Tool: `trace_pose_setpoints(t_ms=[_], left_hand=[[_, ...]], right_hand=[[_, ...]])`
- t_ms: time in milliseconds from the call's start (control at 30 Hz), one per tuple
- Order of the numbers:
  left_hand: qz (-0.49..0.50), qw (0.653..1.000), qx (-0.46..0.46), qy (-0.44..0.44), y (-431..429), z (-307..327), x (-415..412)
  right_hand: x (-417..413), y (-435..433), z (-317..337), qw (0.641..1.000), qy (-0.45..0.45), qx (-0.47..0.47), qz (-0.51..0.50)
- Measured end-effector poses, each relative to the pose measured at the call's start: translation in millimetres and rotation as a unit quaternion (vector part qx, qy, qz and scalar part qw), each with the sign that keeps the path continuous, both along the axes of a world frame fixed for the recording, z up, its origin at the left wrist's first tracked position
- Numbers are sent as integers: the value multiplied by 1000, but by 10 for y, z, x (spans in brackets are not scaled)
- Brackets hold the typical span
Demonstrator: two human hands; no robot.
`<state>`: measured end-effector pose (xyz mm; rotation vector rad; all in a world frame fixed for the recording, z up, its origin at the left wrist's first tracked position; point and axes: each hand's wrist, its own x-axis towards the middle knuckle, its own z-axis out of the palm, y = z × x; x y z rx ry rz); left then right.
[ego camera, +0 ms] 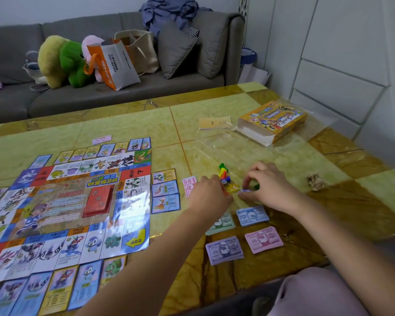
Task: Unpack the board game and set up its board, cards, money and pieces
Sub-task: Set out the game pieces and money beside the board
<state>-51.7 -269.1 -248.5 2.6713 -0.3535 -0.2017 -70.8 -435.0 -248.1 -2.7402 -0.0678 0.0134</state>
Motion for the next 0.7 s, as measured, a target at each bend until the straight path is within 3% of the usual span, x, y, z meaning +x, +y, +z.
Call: trace_pose_setpoints(t_ms=[533, 700], left_hand=[[-70, 997, 11, 13, -24, 29, 30], [-64, 996, -66, 21, 50, 33, 57]], right_hand=[[-21, -84, -41, 1000, 4, -29, -10], [-17, -76, 72, 999, -10, 35, 0]])
